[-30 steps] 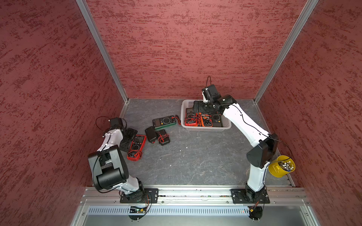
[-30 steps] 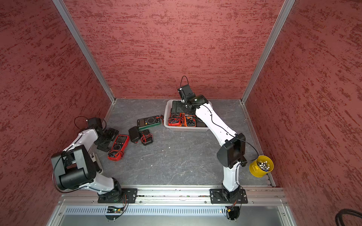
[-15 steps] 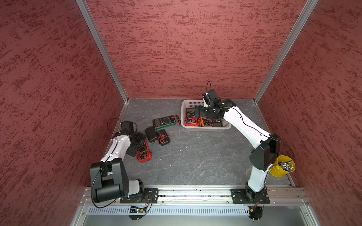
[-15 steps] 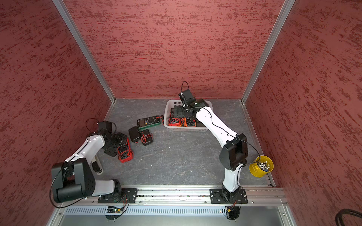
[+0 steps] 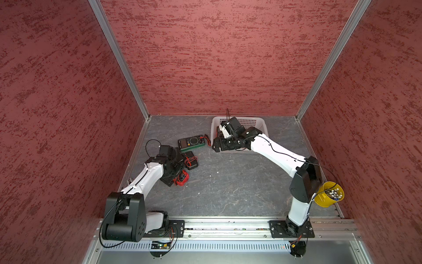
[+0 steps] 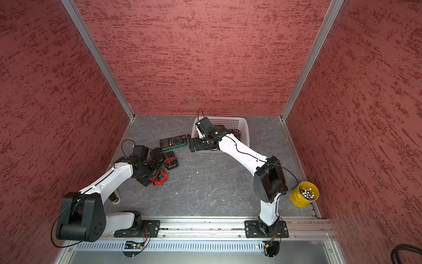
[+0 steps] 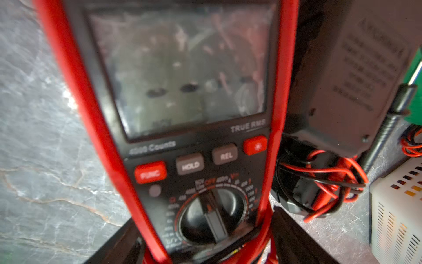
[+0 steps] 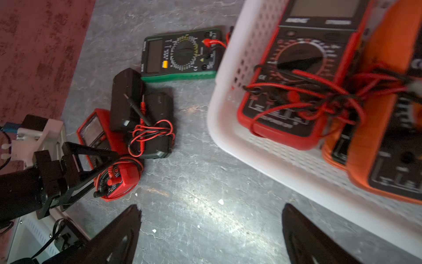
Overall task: Put the multimeter into the basket
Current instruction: Pick up the multimeter from the center of the board.
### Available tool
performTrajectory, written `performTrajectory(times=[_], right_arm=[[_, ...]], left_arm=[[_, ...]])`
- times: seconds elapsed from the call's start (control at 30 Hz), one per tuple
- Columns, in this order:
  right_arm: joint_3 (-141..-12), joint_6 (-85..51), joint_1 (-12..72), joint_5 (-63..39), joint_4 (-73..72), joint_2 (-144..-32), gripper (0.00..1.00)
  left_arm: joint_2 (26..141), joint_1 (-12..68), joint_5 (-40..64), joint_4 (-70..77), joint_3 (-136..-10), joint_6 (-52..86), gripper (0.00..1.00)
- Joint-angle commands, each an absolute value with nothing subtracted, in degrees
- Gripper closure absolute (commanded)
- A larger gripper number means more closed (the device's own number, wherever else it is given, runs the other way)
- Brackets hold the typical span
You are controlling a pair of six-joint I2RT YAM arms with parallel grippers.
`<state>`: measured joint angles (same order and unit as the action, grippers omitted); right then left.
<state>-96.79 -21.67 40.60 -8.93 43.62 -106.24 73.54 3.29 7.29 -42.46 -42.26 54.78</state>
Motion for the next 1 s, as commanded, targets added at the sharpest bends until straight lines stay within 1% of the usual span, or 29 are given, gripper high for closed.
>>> performTrajectory(times=[0.0, 0.1, 0.13, 0.2, 0.3, 0.33, 0.67, 0.7, 0.77, 0.9, 0.97], right_arm=[[-96.8, -20.1, 41.3, -11.3, 39.3, -107.5, 0.03], [-96.0, -21.0, 41.6, -10.3, 38.5, -107.1, 0.03], [-95.7, -21.3, 41.6, -10.0, 38.2, -106.7, 0.03], [-95.1, -21.6, 41.6, -9.4, 38.1, -106.2, 0.03], [-94.4, -21.5, 41.7, -8.6, 38.2, -105.4, 0.02], [-94.2, -21.4, 41.6, -8.4, 38.4, -105.1, 0.02], [-92.9, -19.9, 41.6, -7.0, 39.0, -104.1, 0.01], [-93.0, -19.7, 41.7, -6.7, 39.2, -104.1, 0.01], [-93.3, -19.4, 41.6, -6.3, 39.7, -104.0, 0.01], [-94.3, -19.0, 41.4, -3.7, 41.8, -102.8, 0.01], [-94.4, -19.2, 41.0, -2.2, 42.7, -101.5, 0.01]], left_arm=[[72.7, 3.7, 6.8, -40.8, -42.2, 53.7, 0.21], [73.9, 3.8, 5.4, -43.0, -42.8, 52.1, 0.2], [74.3, 3.8, 5.0, -43.4, -42.7, 51.8, 0.18], [75.2, 3.9, 4.2, -43.6, -42.2, 51.2, 0.14], [76.8, 4.0, 3.0, -43.1, -42.3, 50.9, 0.02], [77.5, 4.0, 2.7, -42.9, -42.6, 50.7, 0.0], [86.0, 4.0, -3.1, -43.6, -47.7, 50.6, 0.01], [86.9, 3.8, -3.4, -43.6, -48.1, 50.7, 0.03], [88.3, 3.7, -3.8, -44.4, -49.1, 50.9, 0.12], [86.8, 3.8, -5.1, -47.0, -49.4, 51.2, 0.39], [84.2, 3.7, -6.1, -48.8, -49.1, 51.3, 0.5]])
